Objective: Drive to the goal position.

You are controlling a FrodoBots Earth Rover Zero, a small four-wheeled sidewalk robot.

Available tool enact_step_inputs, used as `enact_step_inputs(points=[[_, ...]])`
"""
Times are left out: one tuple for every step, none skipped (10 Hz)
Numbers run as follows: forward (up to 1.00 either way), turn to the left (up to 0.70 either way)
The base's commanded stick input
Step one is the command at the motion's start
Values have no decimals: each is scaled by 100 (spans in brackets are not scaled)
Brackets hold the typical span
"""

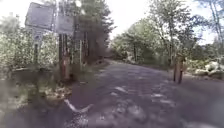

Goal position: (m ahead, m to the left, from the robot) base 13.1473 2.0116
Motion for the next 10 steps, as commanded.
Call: enact_step_inputs(points=[[45,0],[45,0],[45,0],[45,0],[45,0],[45,0],[45,0],[45,0],[45,0],[45,0]])
